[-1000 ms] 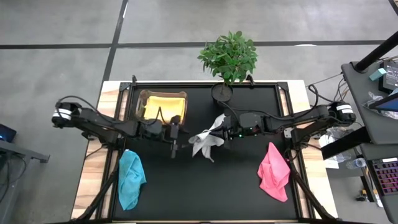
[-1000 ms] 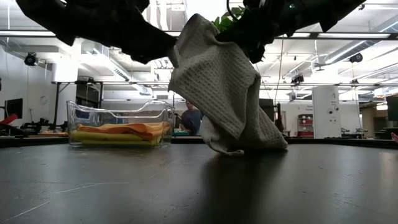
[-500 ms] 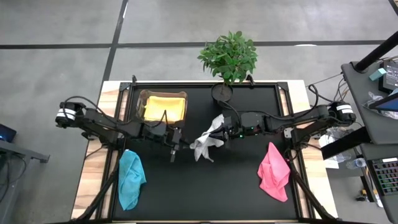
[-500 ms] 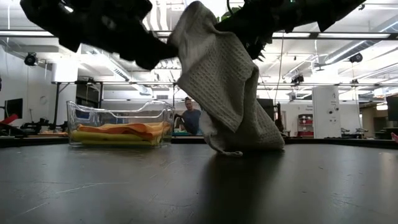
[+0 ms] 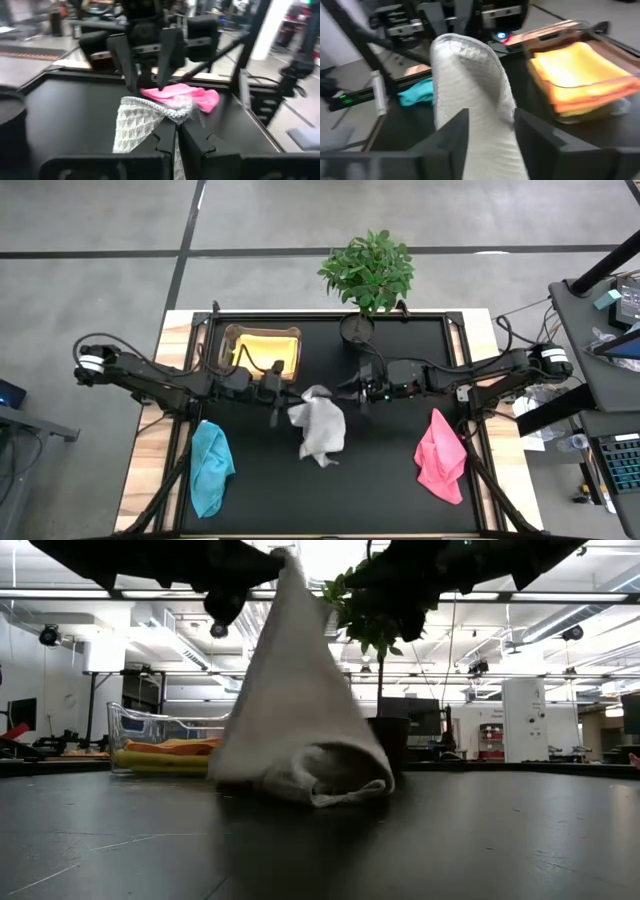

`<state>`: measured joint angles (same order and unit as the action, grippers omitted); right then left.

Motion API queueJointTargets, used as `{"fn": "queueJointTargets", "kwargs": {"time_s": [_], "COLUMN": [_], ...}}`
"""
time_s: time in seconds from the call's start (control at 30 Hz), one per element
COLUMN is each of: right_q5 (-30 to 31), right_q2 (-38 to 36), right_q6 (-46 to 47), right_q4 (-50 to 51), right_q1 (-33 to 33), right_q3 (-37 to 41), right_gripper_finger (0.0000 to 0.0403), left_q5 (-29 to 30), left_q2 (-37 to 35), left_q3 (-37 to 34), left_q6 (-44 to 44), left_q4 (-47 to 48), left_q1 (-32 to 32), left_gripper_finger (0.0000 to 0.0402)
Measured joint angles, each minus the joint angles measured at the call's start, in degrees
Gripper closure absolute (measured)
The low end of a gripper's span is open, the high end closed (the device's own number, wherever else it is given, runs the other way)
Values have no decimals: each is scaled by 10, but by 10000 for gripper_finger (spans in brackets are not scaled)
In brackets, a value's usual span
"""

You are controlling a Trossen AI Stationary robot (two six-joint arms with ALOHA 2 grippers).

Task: Fold microfiber towels
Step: Fold the gray towel

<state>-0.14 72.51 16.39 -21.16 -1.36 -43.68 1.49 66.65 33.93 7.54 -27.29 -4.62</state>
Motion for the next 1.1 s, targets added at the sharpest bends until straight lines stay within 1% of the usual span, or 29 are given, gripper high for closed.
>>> {"fn": "queueJointTargets", "kwargs": {"time_s": [0.07, 0.2, 0.33, 0.43, 0.5, 0.63, 0.8, 1.03, 1.1], "right_q5": [18, 23, 22, 20, 16, 17, 16, 21, 31], "right_q2": [-4, -11, -2, 26, 52, 125, 230, 350, 379], "right_q6": [2, 19, 0, -48, -71, -87, -114, -147, -158], "right_q4": [6, 15, 17, 14, 8, -26, -24, 78, 115], "right_q1": [4, 7, -2, -24, -40, -62, -76, -76, -77], "right_q3": [0, 0, -1, -1, -1, -16, -89, -231, -271], "right_gripper_finger": [232, 197, 187, 190, 195, 204, 214, 218, 219], "left_q5": [38, 126, 188, 215, 227, 230, 230, 230, 230], "left_q2": [1, 1, 0, 0, 0, 0, 0, 0, 0], "left_q3": [0, 0, 1, 3, 3, 3, -2, -15, -16], "left_q6": [21, 56, 64, 61, 57, 54, 50, 50, 50], "left_q4": [1, 8, 8, 8, 8, 8, 8, 13, 20], "left_q1": [0, 0, 1, 2, 4, 8, 11, 12, 12], "left_gripper_finger": [401, 401, 401, 401, 401, 401, 401, 402, 402]}}
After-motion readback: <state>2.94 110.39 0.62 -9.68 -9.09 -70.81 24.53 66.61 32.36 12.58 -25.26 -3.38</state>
